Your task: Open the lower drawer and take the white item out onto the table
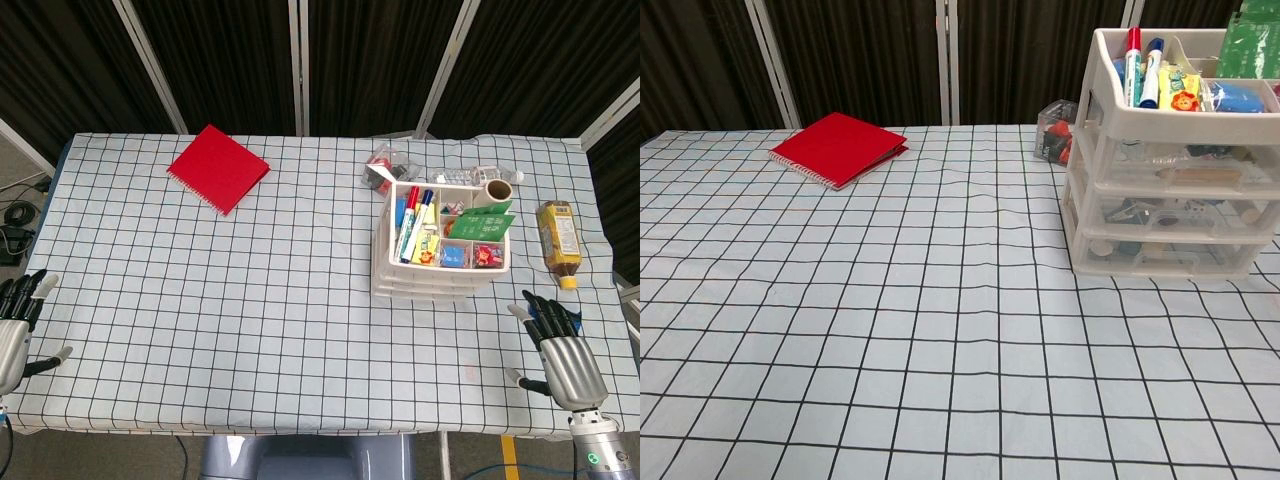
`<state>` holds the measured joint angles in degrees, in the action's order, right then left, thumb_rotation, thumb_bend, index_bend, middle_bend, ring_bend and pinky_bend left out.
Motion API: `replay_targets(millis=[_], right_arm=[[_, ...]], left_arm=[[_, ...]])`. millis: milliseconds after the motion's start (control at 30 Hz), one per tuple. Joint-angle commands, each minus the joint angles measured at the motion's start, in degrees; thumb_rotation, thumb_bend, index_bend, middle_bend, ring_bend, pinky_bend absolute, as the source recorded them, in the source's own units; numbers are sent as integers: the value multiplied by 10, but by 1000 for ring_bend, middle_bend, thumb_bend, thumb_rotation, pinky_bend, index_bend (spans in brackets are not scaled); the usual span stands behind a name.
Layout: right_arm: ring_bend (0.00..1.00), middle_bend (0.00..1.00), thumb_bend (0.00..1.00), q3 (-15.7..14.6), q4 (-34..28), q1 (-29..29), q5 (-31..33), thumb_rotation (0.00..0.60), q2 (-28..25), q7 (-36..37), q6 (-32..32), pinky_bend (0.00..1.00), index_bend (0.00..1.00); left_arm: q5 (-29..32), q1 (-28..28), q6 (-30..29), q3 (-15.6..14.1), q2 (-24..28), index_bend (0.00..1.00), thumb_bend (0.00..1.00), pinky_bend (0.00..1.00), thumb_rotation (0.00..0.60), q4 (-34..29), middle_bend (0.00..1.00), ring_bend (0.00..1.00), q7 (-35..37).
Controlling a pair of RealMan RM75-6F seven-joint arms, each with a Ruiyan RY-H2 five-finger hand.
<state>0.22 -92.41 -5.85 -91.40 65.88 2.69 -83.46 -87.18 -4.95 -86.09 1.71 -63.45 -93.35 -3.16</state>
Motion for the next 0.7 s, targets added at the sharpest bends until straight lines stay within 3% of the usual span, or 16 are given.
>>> replay_targets(millis=[33, 367, 533, 600, 700], right_arm=[[0, 0, 39, -2, -1, 0, 0, 600, 1, 0, 2, 0, 25], [0, 0, 40, -5, -14, -8, -1, 600, 2, 17, 19, 0, 25], [0, 0, 43, -2, -35, -19, -1, 600, 14, 60, 33, 1, 26], [0, 5, 44, 3, -43, -25, 0, 600, 21, 80, 36, 58, 31], [125, 136, 44, 16, -66, -38, 11, 600, 40, 128, 46, 292, 42]], left_arm=[[-2, 1, -1, -1, 0, 0, 106, 0, 600, -1, 0, 0, 0], [-1, 0, -2, 1, 1, 0, 106, 0, 600, -1, 0, 0, -4], [-4, 3, -10, 2, 2, 0, 106, 0, 600, -3, 0, 0, -1], [-6, 4, -14, 2, 2, 0, 107, 0, 600, -4, 0, 0, -1], [-10, 6, -18, 1, 3, 0, 106, 0, 600, -5, 0, 0, -1]])
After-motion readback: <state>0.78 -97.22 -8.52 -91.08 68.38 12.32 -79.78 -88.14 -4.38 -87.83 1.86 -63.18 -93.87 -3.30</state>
